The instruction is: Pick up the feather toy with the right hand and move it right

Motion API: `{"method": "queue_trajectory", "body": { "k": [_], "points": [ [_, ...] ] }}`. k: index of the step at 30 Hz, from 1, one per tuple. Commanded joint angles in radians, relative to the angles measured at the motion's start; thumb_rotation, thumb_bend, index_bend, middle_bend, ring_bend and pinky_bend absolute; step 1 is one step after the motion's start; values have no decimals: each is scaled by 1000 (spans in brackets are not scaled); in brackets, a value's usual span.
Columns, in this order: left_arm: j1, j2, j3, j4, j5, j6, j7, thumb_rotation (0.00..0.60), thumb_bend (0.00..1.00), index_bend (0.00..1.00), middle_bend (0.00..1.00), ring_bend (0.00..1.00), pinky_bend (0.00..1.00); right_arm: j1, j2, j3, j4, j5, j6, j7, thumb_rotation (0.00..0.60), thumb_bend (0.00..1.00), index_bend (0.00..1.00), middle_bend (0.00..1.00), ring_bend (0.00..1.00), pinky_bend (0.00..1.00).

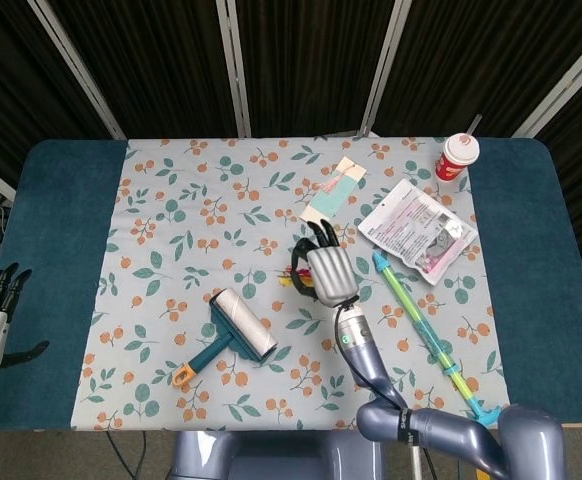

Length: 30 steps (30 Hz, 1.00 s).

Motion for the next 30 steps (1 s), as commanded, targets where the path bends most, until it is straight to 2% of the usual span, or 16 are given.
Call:
{"method": "queue_trajectory", "body": {
  "k": [1,9,17,30],
  "points": [
    [0,-1,0,0,0,1,1,554,133,58,0,0,0,-10,38,23,-39,26,7,-14,600,396,615,382,86,0],
    [1,-2,0,0,0,2,3,556,131,58,0,0,0,-19,105,69,-104,76,33,-19,600,395,616,384,86,0],
    [1,-2,0,0,0,3,3,553,132,59,0,0,0,-35,154,84,-126,103,59,-19,600,395,616,384,86,0],
    [2,-5,-1,0,-2,6,8,550,130,59,0,0,0,-57,204,61,-138,142,74,7,600,395,617,384,86,0]
  ]
}}
